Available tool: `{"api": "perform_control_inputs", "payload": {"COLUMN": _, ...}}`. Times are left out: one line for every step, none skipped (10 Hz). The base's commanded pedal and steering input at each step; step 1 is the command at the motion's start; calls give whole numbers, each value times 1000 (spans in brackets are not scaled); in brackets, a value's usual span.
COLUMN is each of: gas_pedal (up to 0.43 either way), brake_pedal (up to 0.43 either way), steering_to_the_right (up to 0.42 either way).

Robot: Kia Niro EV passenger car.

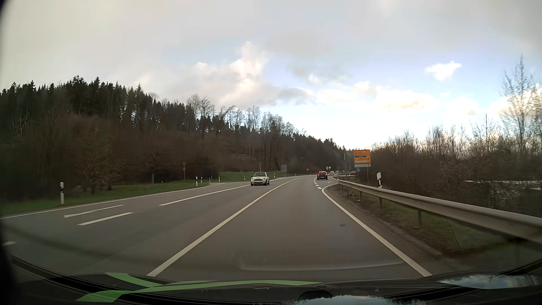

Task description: Follow the waypoints while adhering to traffic rules and regulations

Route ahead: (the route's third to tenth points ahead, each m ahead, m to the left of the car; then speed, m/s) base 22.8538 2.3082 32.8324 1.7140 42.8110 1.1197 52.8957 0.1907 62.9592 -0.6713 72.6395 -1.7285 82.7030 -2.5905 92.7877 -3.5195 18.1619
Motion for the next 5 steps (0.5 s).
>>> {"api": "perform_control_inputs", "payload": {"gas_pedal": 268, "brake_pedal": 0, "steering_to_the_right": 5}}
{"api": "perform_control_inputs", "payload": {"gas_pedal": 268, "brake_pedal": 0, "steering_to_the_right": 5}}
{"api": "perform_control_inputs", "payload": {"gas_pedal": 268, "brake_pedal": 0, "steering_to_the_right": 5}}
{"api": "perform_control_inputs", "payload": {"gas_pedal": 268, "brake_pedal": 0, "steering_to_the_right": 5}}
{"api": "perform_control_inputs", "payload": {"gas_pedal": 268, "brake_pedal": 0, "steering_to_the_right": 6}}
